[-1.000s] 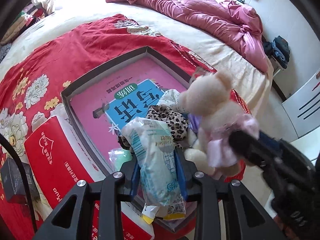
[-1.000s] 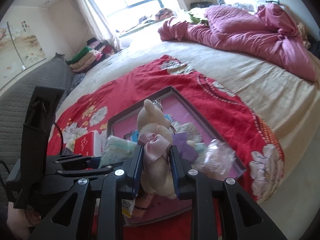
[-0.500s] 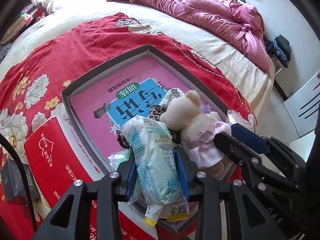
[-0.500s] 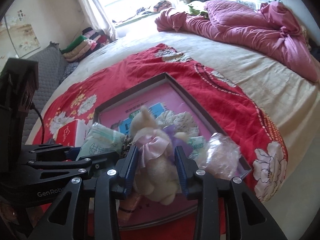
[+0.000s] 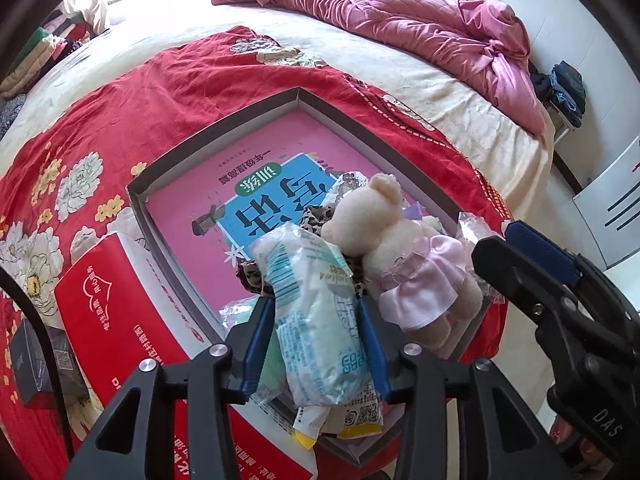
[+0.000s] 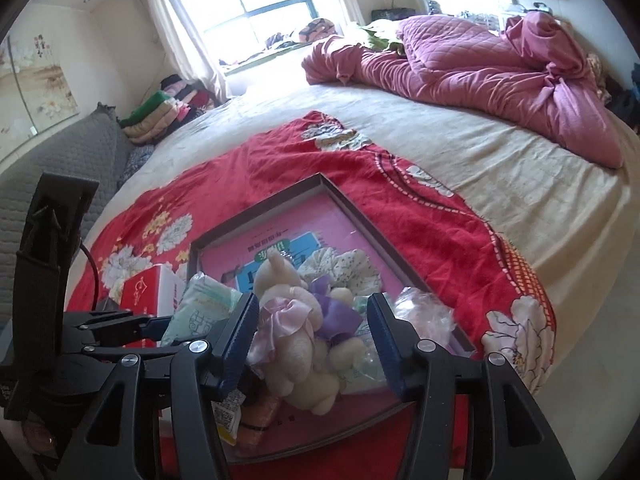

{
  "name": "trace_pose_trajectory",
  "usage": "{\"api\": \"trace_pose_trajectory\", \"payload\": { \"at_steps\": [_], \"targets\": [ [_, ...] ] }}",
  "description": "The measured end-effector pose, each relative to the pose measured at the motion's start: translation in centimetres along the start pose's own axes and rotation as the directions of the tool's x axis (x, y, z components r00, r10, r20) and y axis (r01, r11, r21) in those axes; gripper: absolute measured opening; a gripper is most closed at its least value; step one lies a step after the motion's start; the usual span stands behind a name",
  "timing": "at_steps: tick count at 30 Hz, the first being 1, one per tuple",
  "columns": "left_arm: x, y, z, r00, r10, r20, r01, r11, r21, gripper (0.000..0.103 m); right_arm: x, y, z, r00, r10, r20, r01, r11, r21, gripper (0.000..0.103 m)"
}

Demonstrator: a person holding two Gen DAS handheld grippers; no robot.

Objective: Organize soft objects
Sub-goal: 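Release the tissue pack with the left tool while the right tool releases the plush bear into the box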

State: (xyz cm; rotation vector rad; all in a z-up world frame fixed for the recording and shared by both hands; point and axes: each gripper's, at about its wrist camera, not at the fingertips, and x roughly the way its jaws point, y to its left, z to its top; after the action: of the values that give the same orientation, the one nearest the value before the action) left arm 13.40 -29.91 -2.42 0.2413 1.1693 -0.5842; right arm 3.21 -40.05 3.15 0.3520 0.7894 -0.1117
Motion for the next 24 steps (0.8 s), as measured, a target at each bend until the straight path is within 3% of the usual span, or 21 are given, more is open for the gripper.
{"api": "trace_pose_trajectory", "payload": {
  "at_steps": [5, 21, 24],
  "targets": [
    [-0.3, -0.2, -0.2, 1.000, 0.001, 0.000, -0.001, 1.000, 0.006, 0.057, -0.4, 0.0, 0.0, 1.000, -0.018, 0.006, 0.018, 1.000, 0.002, 0.068],
    [-0.2, -0.1, -0.2, 1.000, 0.020, -0.003, -0.020, 1.000, 0.010, 0.061, 0.0, -0.3, -0.2, 0.996, -0.085, -0.008, 0.085, 0.996, -0.009, 0.069],
    [-0.3, 0.1, -0.2, 1.000, 0.014, 0.005, -0.014, 1.000, 0.004, 0.068, 0.3, -0.5, -0.4, 0.994, -0.105, -0.014, 0.105, 0.994, -0.014, 0.069]
  ]
}}
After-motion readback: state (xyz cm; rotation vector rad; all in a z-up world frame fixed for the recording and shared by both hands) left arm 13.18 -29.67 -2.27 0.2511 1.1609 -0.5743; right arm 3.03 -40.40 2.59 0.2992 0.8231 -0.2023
